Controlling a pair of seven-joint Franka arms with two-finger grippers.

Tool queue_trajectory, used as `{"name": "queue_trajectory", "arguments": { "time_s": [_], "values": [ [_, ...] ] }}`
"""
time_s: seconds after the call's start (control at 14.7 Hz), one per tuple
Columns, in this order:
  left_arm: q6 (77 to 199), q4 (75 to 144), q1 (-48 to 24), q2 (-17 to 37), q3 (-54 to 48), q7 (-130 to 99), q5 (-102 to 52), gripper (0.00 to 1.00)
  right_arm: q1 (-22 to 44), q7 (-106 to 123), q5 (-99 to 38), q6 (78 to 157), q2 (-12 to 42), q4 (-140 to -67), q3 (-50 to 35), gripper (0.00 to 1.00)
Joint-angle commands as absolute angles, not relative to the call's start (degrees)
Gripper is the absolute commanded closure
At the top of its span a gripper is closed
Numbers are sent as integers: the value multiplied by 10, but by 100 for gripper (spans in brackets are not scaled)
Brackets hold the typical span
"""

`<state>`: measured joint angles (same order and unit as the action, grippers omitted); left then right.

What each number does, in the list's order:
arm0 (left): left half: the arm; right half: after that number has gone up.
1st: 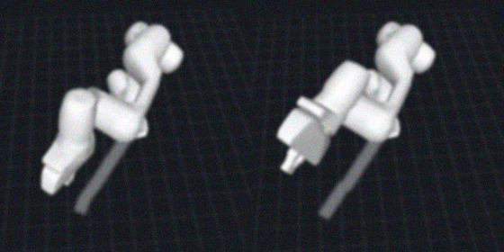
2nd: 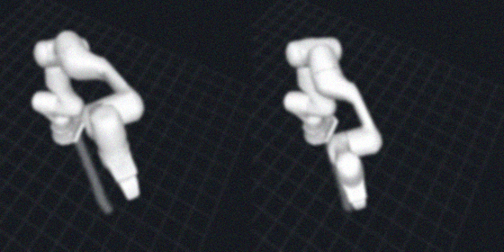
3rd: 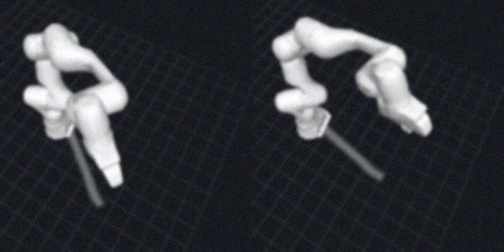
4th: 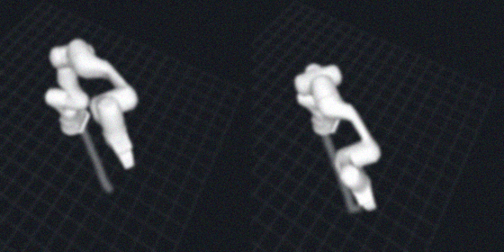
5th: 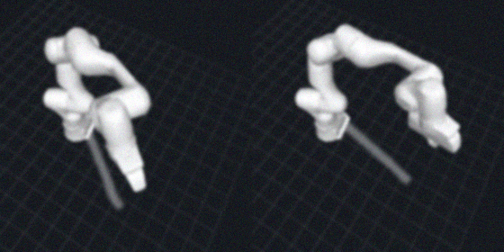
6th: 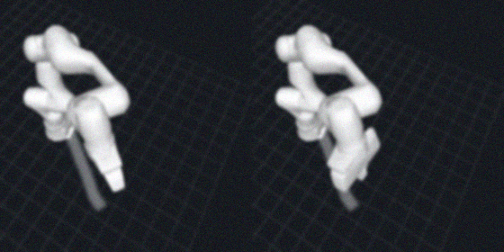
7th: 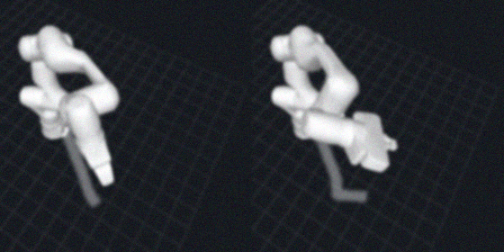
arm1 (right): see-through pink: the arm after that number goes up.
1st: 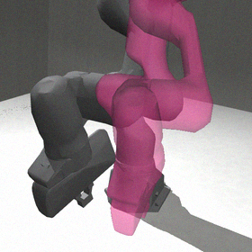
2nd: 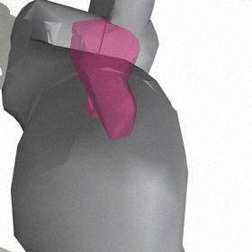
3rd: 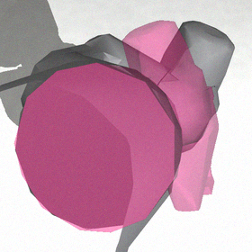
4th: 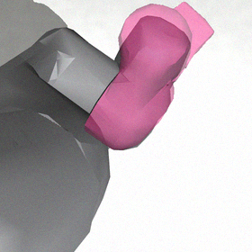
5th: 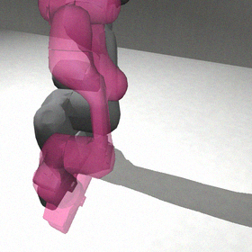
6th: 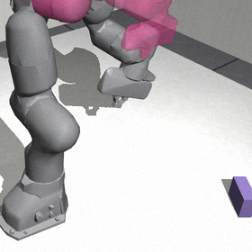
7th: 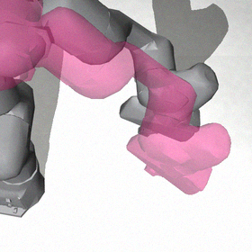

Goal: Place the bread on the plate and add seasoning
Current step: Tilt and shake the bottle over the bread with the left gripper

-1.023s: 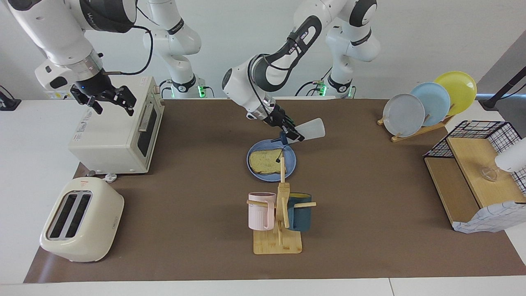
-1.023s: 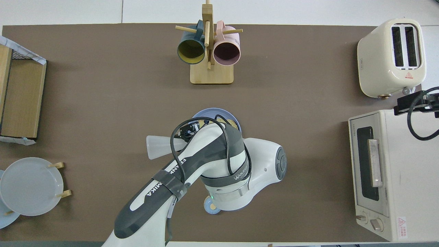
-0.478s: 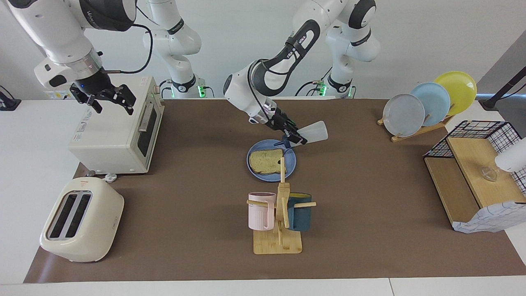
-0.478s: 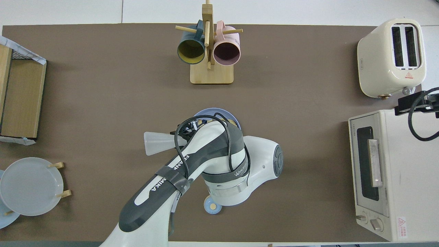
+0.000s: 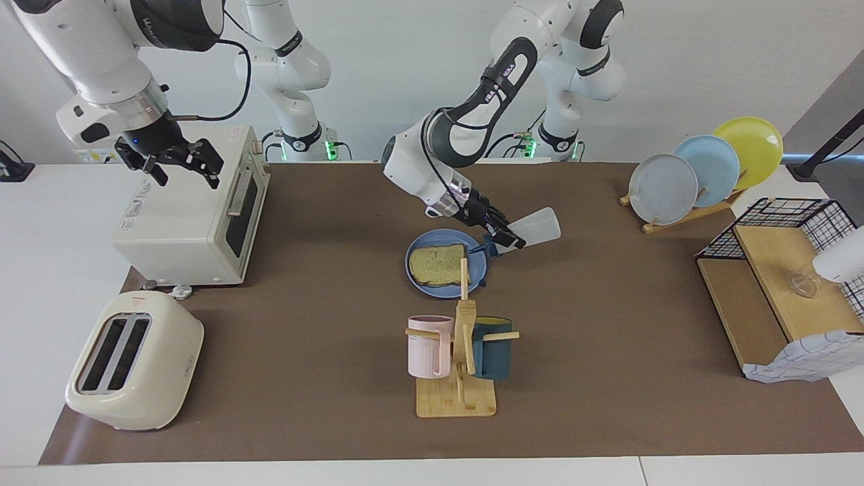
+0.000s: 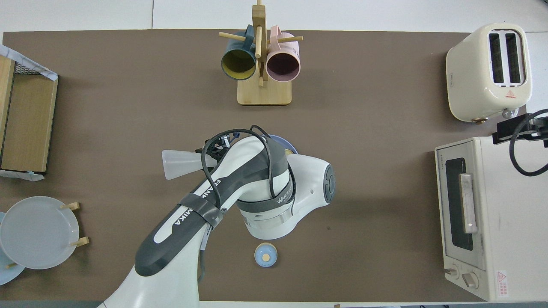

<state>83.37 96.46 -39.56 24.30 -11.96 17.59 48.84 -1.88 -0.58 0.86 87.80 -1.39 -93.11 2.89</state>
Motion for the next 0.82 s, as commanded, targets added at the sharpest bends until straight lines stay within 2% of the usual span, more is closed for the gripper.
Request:
{"name": "queue_trajectory", "arguments": {
  "time_s": [0.0, 0.41, 0.75],
  "values": [
    [813, 994, -425, 229, -119, 170, 504, 100, -25, 5, 13, 874, -22, -939, 25, 0],
    [750, 987, -478, 223, -121, 172, 495, 100, -25, 5, 13, 874, -22, -939, 25, 0],
    [772, 976, -466, 226, -117, 171, 490, 100, -25, 5, 13, 874, -22, -939, 25, 0]
  ]
}}
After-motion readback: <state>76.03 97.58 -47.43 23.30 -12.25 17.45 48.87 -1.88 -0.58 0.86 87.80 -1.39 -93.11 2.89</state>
